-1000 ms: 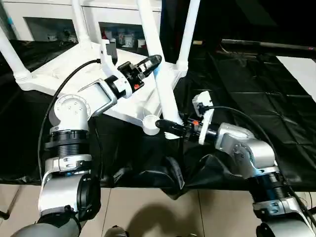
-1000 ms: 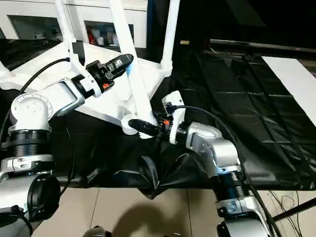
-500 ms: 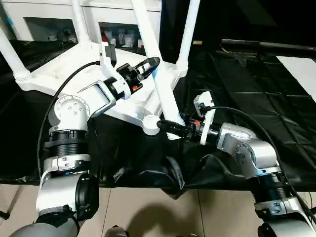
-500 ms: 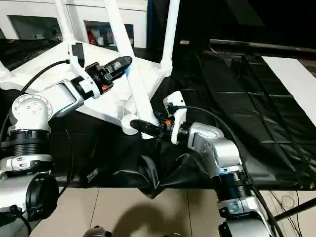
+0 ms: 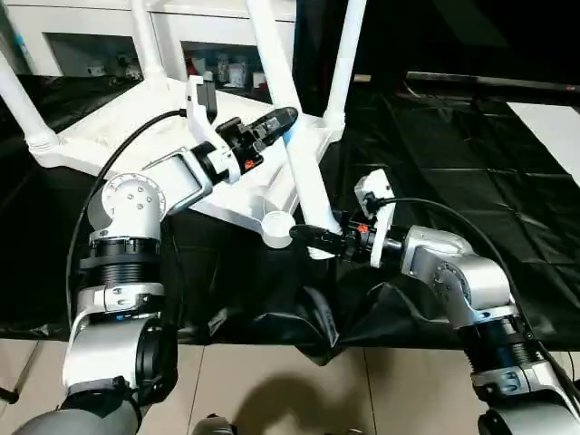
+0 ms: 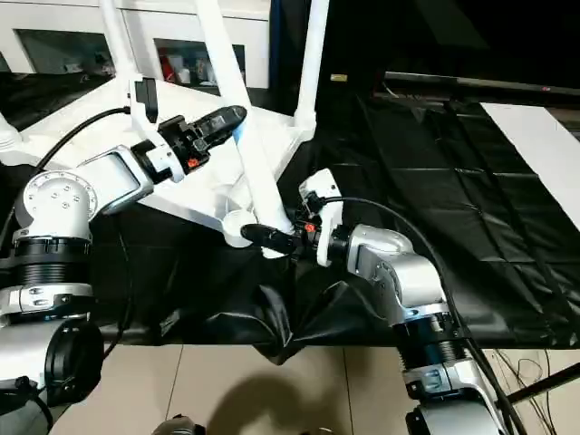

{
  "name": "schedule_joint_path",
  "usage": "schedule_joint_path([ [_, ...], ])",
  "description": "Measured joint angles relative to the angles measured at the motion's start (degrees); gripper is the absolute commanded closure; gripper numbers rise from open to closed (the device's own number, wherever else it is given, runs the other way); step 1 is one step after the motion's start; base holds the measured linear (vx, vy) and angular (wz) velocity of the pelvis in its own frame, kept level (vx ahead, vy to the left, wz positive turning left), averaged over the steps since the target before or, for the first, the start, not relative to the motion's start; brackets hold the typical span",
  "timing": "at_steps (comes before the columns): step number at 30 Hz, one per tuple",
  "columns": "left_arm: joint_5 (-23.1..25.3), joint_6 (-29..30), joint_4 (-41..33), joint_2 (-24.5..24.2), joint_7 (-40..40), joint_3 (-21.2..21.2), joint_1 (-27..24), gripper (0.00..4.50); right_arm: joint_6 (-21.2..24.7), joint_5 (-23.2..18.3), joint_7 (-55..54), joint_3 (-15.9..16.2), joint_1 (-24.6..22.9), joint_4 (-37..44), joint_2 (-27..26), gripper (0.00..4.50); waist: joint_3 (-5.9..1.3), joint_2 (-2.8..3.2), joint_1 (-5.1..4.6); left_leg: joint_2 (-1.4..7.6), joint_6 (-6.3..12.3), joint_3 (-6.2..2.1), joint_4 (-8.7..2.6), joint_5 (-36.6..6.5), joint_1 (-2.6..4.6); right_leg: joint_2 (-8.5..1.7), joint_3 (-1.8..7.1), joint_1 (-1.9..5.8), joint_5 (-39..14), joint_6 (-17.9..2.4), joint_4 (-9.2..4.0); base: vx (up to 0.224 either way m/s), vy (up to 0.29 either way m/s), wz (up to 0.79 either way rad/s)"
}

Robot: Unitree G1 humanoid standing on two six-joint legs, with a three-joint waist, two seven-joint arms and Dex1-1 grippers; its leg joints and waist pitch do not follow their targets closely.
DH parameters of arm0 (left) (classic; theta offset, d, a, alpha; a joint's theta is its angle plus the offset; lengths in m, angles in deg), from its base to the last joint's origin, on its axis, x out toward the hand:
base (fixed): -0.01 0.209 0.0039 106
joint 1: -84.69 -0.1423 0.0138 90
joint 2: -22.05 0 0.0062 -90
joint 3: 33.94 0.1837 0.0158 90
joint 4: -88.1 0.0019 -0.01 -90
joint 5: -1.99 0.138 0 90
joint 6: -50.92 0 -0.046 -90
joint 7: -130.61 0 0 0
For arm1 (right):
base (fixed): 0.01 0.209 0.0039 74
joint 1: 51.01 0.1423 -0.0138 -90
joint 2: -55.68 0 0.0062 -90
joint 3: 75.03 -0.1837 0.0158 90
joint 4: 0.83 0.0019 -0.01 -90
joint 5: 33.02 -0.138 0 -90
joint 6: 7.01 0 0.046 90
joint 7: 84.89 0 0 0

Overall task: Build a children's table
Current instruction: Pick table leg

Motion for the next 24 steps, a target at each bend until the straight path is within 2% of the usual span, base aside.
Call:
schedule_joint_path([
  [3,2.6,-2.4,0.3,0.0,1.2,0.7,0.0,2.01,-0.8,0.7,1.7,2.9,0.0,0.4,-1.1,1.86,0.0,0.0,-0.22,0.01,0.0,0.0,-0.02,0.0,0.02,0.01,0.0,0.01,0.0,0.0,0.0,0.0,0.0,0.0],
  [4,2.7,-2.7,0.5,0.1,1.4,0.6,0.0,2.28,-0.8,1.0,1.5,3.2,0.0,0.3,-1.3,1.86,0.01,0.01,-0.17,0.01,0.0,0.0,-0.01,0.0,0.01,0.01,-0.01,0.01,0.0,0.0,0.0,0.0,0.0,0.0],
  [7,2.6,-3.3,1.7,0.0,1.9,-0.1,0.0,2.4,-0.9,1.4,1.5,3.2,0.1,0.3,-0.9,1.86,0.01,0.01,0.0,0.0,0.0,0.0,0.0,0.0,0.02,0.0,0.0,0.04,0.0,0.0,-0.01,0.0,0.0,0.0],
  [9,2.5,-3.4,1.9,0.0,2.0,-0.3,0.0,2.63,-0.9,1.6,1.4,3.2,0.1,0.3,-0.9,1.86,0.01,0.01,0.2,0.0,0.01,0.0,0.0,0.0,0.0,-0.01,-0.01,0.04,0.0,0.0,-0.01,0.0,0.0,0.0],
  [12,2.1,-3.3,1.9,0.0,2.1,-0.9,0.0,2.69,-1.2,1.8,1.2,3.2,0.4,0.3,-1.0,1.86,0.01,0.01,0.12,0.0,0.0,-0.01,0.0,0.0,0.0,-0.02,0.0,0.04,0.0,0.0,-0.01,0.0,0.0,0.0],
  [17,2.2,-4.1,2.0,-0.3,2.0,-1.5,0.2,2.73,-4.7,3.6,-0.6,3.6,0.9,-1.2,-2.0,1.86,0.01,0.01,0.02,0.0,0.0,0.0,-0.01,0.0,0.02,-0.01,-0.01,0.03,0.0,0.0,-0.01,0.0,0.0,0.0],
  [18,2.3,-4.2,2.0,-0.7,1.5,-1.5,0.3,2.73,-5.2,3.7,-0.9,3.6,1.2,-1.8,-2.5,1.3,0.01,0.01,-0.01,0.0,0.0,-0.01,-0.01,0.0,0.02,-0.01,-0.01,0.03,0.0,0.0,-0.01,0.0,0.0,0.0],
  [20,2.7,-4.0,1.8,-1.6,0.8,-0.8,0.3,2.73,-4.9,3.4,-1.9,3.1,1.6,-2.1,-3.5,1.16,0.01,0.02,-0.11,0.0,0.0,-0.01,-0.01,0.0,0.04,-0.01,-0.01,0.03,0.0,0.0,0.0,0.0,0.0,0.0],
  [22,2.8,-3.4,1.7,-2.5,-1.0,0.5,0.3,2.73,-2.8,1.2,-2.3,1.1,2.5,-2.2,-3.9,1.08,0.02,0.03,-0.09,0.0,0.01,-0.01,-0.01,0.0,0.03,-0.01,-0.01,0.03,0.0,0.0,0.0,0.0,0.0,0.0],
  [24,2.9,-2.4,1.3,-3.4,-3.8,1.8,0.3,2.73,-0.2,-1.0,-1.6,-0.7,4.6,-2.2,-3.4,0.76,0.02,0.03,0.06,0.0,0.01,0.0,-0.01,0.0,0.0,-0.02,0.0,0.03,0.0,0.0,-0.01,0.0,0.0,0.0],
])
